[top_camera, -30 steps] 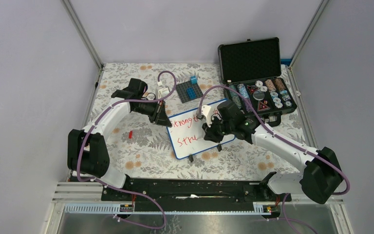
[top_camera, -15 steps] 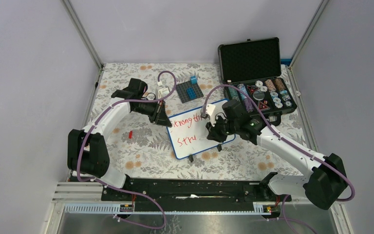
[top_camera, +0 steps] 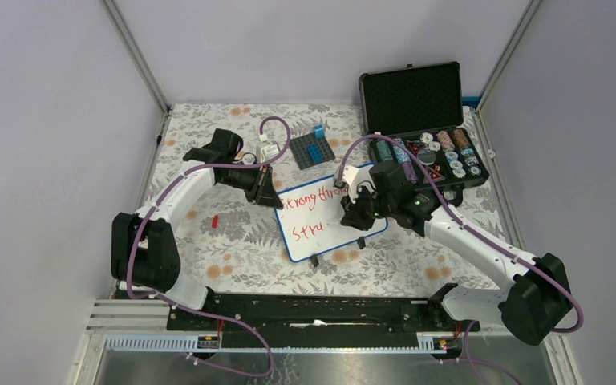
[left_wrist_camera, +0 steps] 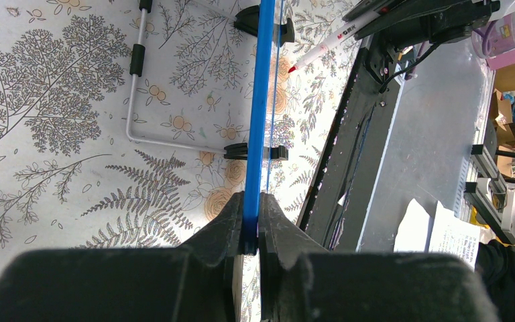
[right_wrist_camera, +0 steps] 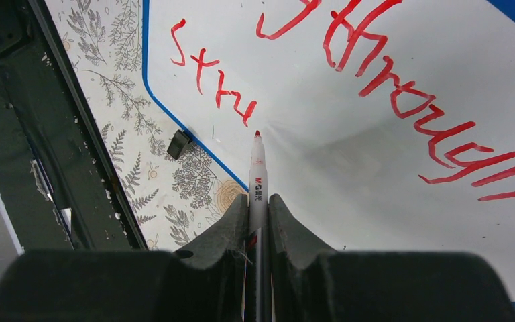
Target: Write a sentence on the whiteboard
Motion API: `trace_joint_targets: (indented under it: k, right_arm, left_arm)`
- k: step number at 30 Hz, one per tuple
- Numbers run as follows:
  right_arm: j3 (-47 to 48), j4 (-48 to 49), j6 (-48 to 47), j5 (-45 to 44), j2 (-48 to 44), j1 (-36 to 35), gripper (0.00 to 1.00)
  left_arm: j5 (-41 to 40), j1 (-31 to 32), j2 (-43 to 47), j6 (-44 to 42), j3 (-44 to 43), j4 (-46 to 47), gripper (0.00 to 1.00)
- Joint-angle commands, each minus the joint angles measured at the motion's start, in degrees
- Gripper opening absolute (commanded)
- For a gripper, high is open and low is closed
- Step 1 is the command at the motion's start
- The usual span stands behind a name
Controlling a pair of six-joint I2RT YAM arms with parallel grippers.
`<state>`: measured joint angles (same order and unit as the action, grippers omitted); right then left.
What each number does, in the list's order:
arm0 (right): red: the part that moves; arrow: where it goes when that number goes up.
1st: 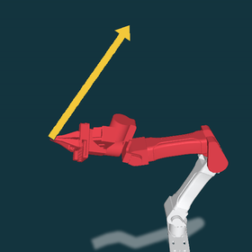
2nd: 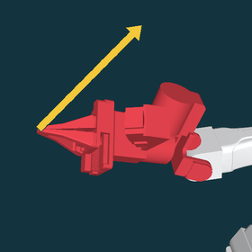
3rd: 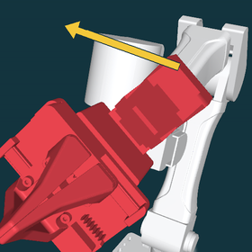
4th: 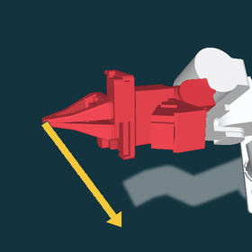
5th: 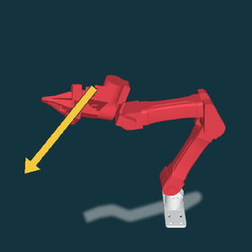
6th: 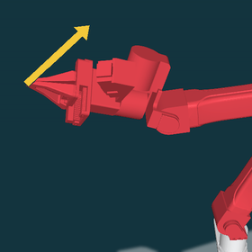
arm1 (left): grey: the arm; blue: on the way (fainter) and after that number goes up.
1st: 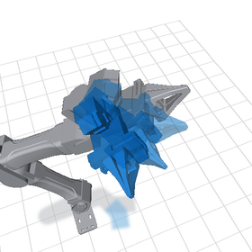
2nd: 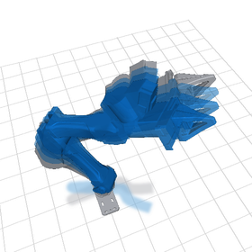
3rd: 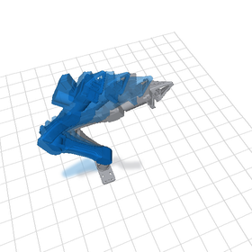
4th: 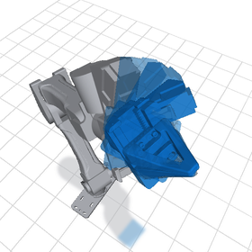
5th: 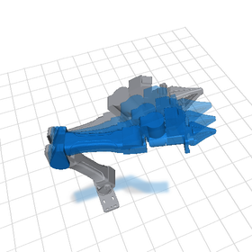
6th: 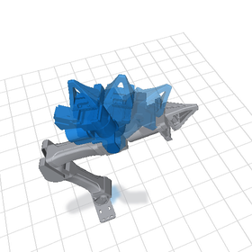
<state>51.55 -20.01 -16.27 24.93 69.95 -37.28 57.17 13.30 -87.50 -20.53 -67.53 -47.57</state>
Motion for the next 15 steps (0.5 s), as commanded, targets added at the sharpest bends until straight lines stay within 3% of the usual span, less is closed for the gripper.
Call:
trace_joint_targets:
  k: [1, 15]
  right_arm:
    - [0.1, 2.9, 1.2, -0.4, -0.2, 0.2, 0.0]
    - [1.1, 4.2, 2.0, -1.0, 1.4, 0.1, 0.0]
  left_arm:
    - [-3.4, 0.2, -0.8, -1.8, -1.5, 1.8, 0.0]
    - [-3.3, 0.2, -0.6, -1.8, -1.3, 1.8, 0.0]
